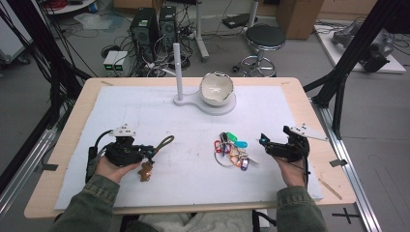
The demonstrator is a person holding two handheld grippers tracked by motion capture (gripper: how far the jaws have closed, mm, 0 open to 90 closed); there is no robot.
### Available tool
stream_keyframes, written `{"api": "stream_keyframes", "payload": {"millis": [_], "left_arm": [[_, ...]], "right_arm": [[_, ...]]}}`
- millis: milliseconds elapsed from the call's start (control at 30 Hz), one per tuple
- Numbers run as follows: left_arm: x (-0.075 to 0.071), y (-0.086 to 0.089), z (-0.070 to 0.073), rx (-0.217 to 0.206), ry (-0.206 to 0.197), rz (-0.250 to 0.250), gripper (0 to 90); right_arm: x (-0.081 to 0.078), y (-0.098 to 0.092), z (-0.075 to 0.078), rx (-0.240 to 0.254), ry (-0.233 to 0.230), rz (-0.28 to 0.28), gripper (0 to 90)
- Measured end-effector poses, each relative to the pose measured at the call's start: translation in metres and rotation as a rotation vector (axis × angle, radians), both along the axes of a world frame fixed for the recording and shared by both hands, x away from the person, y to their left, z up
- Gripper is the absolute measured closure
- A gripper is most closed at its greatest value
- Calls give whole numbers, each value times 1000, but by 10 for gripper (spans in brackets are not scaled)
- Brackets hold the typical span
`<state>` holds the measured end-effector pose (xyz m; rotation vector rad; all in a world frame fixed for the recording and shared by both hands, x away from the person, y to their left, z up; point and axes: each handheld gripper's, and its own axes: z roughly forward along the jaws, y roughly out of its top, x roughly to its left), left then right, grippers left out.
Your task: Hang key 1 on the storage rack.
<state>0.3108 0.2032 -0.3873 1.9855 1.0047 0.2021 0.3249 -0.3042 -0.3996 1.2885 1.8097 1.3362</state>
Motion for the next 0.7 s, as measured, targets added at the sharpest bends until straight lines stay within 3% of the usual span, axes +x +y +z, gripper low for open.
{"api": "stream_keyframes", "payload": {"millis": [267, 467, 567, 700], "left_arm": [[6, 15, 13, -70, -7, 48, 802], [10, 20, 27, -75, -29, 59, 802], [13, 20, 33, -103, -44, 76, 802], [19, 17, 39, -94, -48, 76, 802]], "right_arm": [[-1, -2, 0, 9, -9, -5, 7], [-1, -3, 0, 9, -8, -8, 7], [-2, -2, 0, 11, -11, -9, 7], [-2, -3, 0, 11, -10, -9, 7]]}}
